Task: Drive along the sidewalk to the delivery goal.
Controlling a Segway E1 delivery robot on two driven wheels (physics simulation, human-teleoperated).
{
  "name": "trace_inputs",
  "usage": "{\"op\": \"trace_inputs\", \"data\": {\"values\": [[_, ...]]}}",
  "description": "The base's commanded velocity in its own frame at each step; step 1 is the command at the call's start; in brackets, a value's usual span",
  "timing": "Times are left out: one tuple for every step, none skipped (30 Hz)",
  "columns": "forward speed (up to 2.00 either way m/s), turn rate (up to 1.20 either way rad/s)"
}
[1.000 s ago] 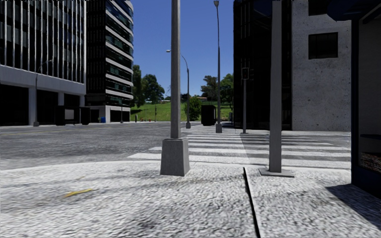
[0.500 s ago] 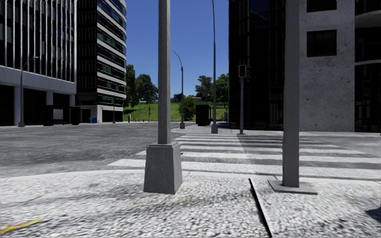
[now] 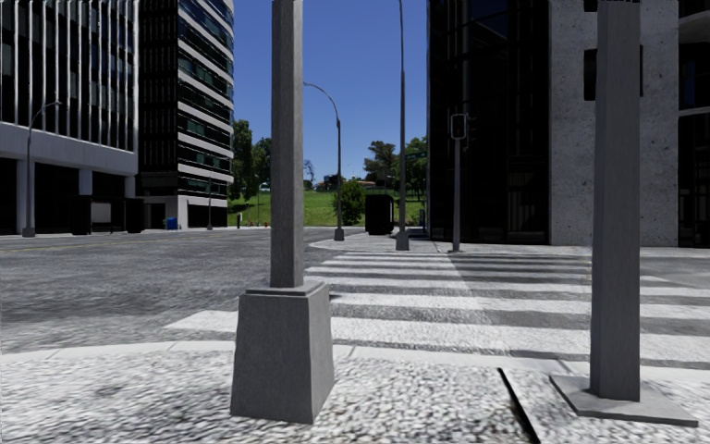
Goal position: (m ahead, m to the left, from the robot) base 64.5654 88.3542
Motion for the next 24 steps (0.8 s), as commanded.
{"op": "trace_inputs", "data": {"values": [[1.19,-0.29],[1.19,-0.36],[1.19,-0.36],[1.19,-0.38],[1.18,-0.38],[1.18,-0.4],[1.18,-0.4],[1.18,-0.43],[1.18,-0.44],[1.18,-0.46],[1.18,-0.46],[1.18,-0.49],[1.18,-0.51],[1.18,-0.53],[1.17,-0.54],[1.17,-0.54],[1.16,-0.54],[1.16,-0.55],[1.15,-0.55],[1.12,-0.55],[1.12,-0.55],[1.11,-0.55],[1.11,-0.55],[1.1,-0.55]]}}
